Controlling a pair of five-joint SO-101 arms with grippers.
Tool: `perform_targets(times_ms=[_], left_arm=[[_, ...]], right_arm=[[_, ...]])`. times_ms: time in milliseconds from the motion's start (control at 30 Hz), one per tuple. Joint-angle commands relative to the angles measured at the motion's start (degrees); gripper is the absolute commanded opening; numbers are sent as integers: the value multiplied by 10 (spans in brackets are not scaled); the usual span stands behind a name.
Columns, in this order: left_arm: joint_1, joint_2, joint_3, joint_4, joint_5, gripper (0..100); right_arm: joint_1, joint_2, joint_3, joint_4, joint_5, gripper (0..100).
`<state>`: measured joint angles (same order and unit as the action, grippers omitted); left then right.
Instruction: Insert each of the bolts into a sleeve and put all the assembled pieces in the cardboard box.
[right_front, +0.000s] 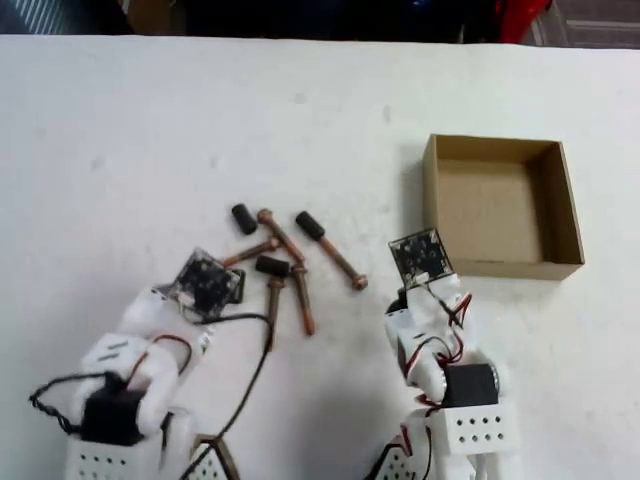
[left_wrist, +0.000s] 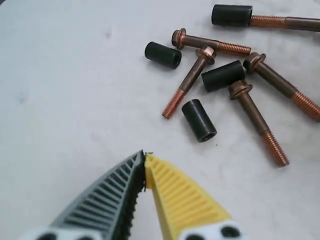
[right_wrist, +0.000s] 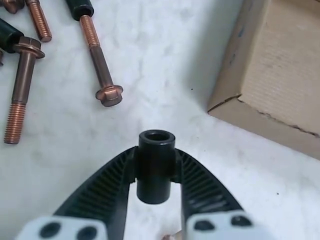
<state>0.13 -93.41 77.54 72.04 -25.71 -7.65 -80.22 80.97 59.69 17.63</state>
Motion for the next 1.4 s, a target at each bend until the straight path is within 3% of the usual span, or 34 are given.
perform_targets(times_ms=[0, 300, 633, 800, 933, 1200, 1367], left_arm=[[11, 124, -71, -55, 29, 24], [61, 420, -212, -128, 136, 24], [105, 713, -397, -123, 255, 24], [105, 838, -476, -123, 380, 24], [105, 898, -518, -123, 496, 24], [128, 909, -556, -126, 527, 21], [142, 912, -578, -128, 658, 23]], right_arm=[[7, -7, -4, -11, 4, 17], [9, -7, -4, -11, 4, 17], [9, -7, -4, -11, 4, 17], [9, -7, -4, -11, 4, 17], [7, -7, -4, -11, 4, 17], [7, -7, -4, -10, 4, 17], [7, -7, -4, -9, 4, 17]])
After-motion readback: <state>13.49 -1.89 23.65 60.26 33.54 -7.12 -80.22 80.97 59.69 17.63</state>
